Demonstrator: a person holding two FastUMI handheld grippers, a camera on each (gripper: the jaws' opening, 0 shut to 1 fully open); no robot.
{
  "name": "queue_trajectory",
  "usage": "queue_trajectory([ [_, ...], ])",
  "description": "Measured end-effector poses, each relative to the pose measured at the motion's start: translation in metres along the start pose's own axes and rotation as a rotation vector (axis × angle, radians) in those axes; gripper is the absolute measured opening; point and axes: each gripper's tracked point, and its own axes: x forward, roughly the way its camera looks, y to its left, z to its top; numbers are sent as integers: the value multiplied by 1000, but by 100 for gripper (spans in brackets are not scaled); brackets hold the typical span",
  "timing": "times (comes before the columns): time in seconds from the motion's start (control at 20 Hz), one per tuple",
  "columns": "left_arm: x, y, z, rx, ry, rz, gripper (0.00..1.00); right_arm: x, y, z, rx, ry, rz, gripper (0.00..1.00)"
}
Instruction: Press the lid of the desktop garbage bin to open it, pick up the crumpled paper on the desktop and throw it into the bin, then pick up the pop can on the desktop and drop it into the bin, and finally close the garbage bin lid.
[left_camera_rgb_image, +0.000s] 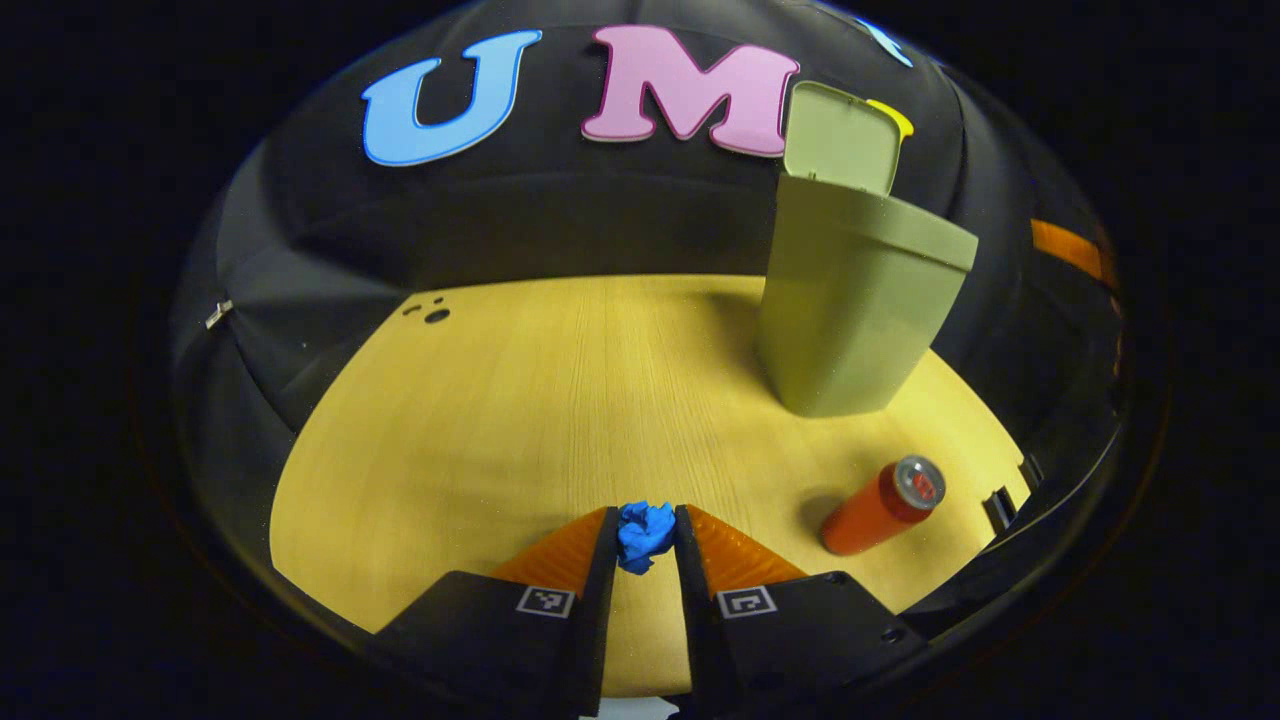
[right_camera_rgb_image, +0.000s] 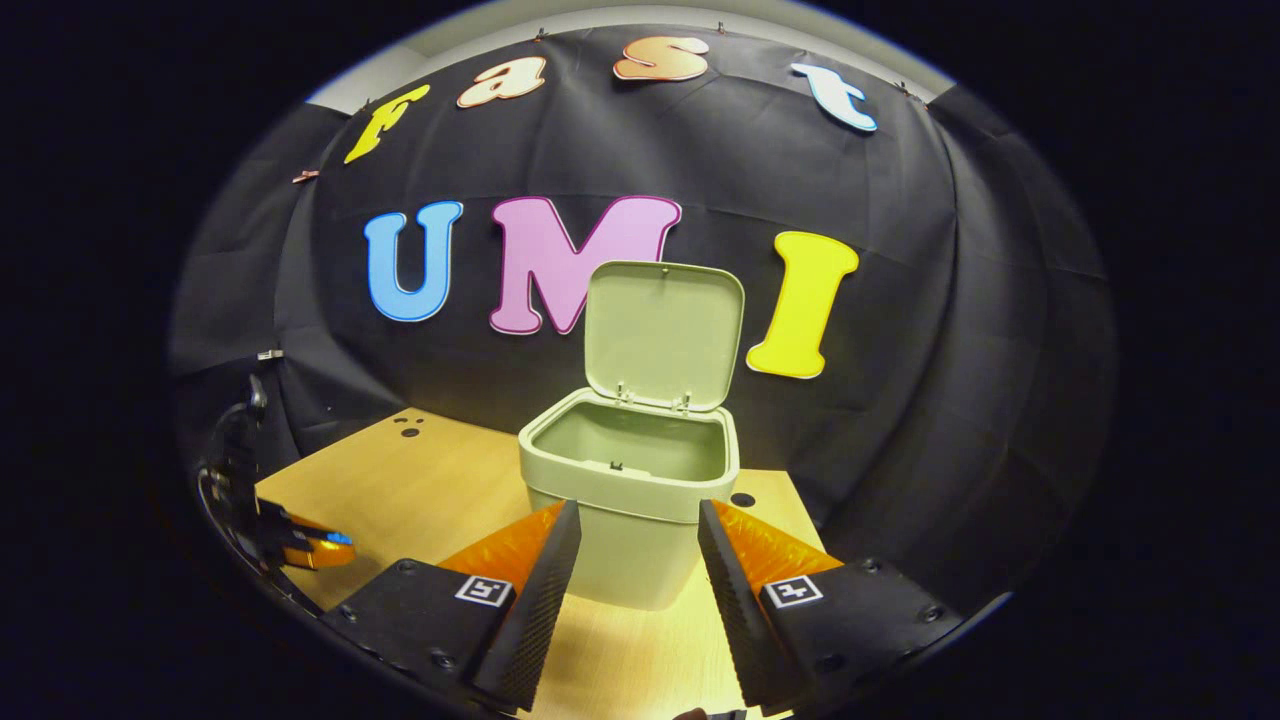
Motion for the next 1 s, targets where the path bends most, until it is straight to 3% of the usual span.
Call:
queue_trajectory([
  [0.05, -2, -2, 14, -4, -27, 1, 34, 0, 3, -3, -1, 2, 13, 76],
  [0.1, -5, -3, 30, -6, -56, 1, 37, 1, 4, -6, -3, 7, 22, 76],
  [0.15, -7, -7, 45, -10, -89, -8, 34, 1, 7, -10, -6, 12, 32, 76],
  [0.2, -10, -12, 63, -15, -123, -23, 37, 2, 9, -12, -10, 17, 40, 76],
  [0.55, -29, -32, 160, 17, -318, -52, 37, 1, 10, -30, 23, 39, 64, 76],
  [0.6, -30, -37, 174, 20, -342, -65, 41, 0, 9, -32, 33, 42, 63, 76],
  [0.7, -28, -46, 199, 25, -383, -87, 34, -4, 8, -36, 53, 48, 58, 76],
  [1.0, -14, -91, 254, 88, -458, -185, 37, -14, -18, -43, 48, 51, -11, 76],
])
